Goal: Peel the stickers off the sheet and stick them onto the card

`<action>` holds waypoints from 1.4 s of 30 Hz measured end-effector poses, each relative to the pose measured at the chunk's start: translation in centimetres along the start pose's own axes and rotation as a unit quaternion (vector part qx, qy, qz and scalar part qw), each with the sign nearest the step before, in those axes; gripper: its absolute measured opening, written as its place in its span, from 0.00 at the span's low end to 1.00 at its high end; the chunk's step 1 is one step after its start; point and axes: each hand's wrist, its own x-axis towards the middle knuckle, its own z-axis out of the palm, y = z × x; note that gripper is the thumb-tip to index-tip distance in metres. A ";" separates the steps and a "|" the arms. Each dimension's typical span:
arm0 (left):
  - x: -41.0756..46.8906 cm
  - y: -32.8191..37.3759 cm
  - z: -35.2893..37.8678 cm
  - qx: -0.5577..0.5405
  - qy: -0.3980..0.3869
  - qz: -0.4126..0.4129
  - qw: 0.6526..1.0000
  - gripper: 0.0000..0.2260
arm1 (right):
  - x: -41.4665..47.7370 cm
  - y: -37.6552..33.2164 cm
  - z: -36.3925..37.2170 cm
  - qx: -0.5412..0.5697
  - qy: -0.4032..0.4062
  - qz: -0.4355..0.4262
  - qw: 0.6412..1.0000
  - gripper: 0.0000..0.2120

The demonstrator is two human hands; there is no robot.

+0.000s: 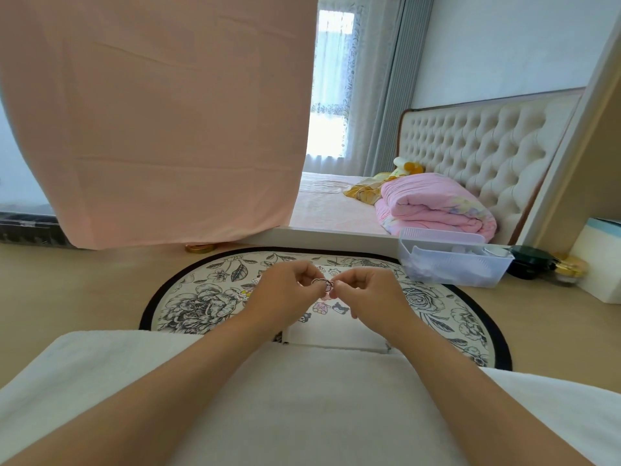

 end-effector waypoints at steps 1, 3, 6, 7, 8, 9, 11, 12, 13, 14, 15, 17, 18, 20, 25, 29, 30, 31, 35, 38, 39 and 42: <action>0.2 0.0 0.3 -0.003 0.000 0.002 1.000 0.04 | 0.2 0.3 -0.1 -0.020 0.012 -0.009 1.000 0.06; 0.2 -0.2 0.9 -0.017 0.004 -0.005 1.000 0.04 | 0.5 0.9 -0.3 -0.055 0.026 -0.026 0.998 0.06; 0.0 -1.0 1.8 -0.009 0.027 -0.004 1.000 0.05 | 0.7 1.6 -0.3 -0.108 0.031 -0.055 0.992 0.05; -0.2 -1.2 2.0 0.005 0.031 0.002 0.999 0.05 | 0.7 1.8 -0.2 -0.127 0.033 -0.065 0.989 0.04; -0.3 -1.3 2.1 0.019 0.034 0.009 0.999 0.04 | 0.7 1.9 -0.1 -0.142 0.037 -0.074 0.986 0.04; -0.4 -1.4 2.2 0.029 0.035 0.015 0.999 0.04 | 0.6 1.9 -0.1 -0.157 0.042 -0.083 0.983 0.03; -0.8 -1.4 2.2 0.031 0.035 0.020 0.999 0.03 | 0.5 2.0 0.2 -0.196 0.062 -0.111 0.972 0.03; -1.0 -1.4 2.2 0.030 0.037 0.021 0.999 0.04 | 0.4 2.1 0.3 -0.219 0.074 -0.132 0.964 0.03; -1.1 -1.4 2.1 0.026 0.040 0.023 0.999 0.04 | 0.3 2.1 0.5 -0.242 0.089 -0.159 0.953 0.03; -1.2 -1.4 2.1 0.020 0.042 0.023 0.999 0.05 | 0.2 2.1 0.7 -0.264 0.104 -0.188 0.940 0.03; -1.2 -1.4 2.0 0.012 0.043 0.021 0.999 0.05 | 0.1 2.0 0.9 -0.281 0.118 -0.214 0.928 0.03; -1.4 -1.4 1.8 -0.004 0.045 0.013 0.999 0.07 | 0.0 1.8 1.0 -0.285 0.135 -0.245 0.917 0.04; -1.4 -1.4 1.7 -0.011 0.046 0.007 0.999 0.07 | -0.2 1.6 0.9 -0.269 0.130 -0.244 0.923 0.04; -1.4 -1.6 1.3 -0.018 0.052 -0.003 0.998 0.06 | -0.3 1.6 0.9 -0.198 0.091 -0.208 0.954 0.04; -1.6 -1.6 0.9 -0.029 0.036 0.006 0.999 0.05 | -0.3 1.7 0.8 -0.120 0.053 -0.154 0.979 0.02; -1.8 -1.4 1.0 -0.026 0.029 0.015 0.999 0.05 | -0.6 1.6 1.0 -0.253 0.119 -0.227 0.933 0.06; -1.8 -1.3 1.0 -0.027 0.029 0.014 0.999 0.06 | -0.6 1.6 1.0 -0.276 0.137 -0.251 0.918 0.07; -1.8 -1.3 1.0 -0.029 0.029 0.013 0.999 0.06 | -0.5 1.6 1.1 -0.291 0.154 -0.276 0.903 0.08; -1.7 -1.4 1.0 -0.030 0.033 0.007 0.999 0.07 | -0.1 1.7 1.3 -0.334 0.179 -0.369 0.849 0.06; -1.6 -1.5 0.8 -0.041 0.041 -0.004 0.998 0.06 | -0.4 1.5 1.4 -0.287 0.146 -0.333 0.886 0.07; -1.6 -1.6 0.7 -0.047 0.039 -0.004 0.998 0.06 | -0.6 1.4 1.4 -0.230 0.124 -0.288 0.921 0.07; -1.4 -1.6 0.3 -0.054 0.016 0.011 0.998 0.05 | -0.7 1.0 1.1 -0.039 0.041 -0.129 0.990 0.09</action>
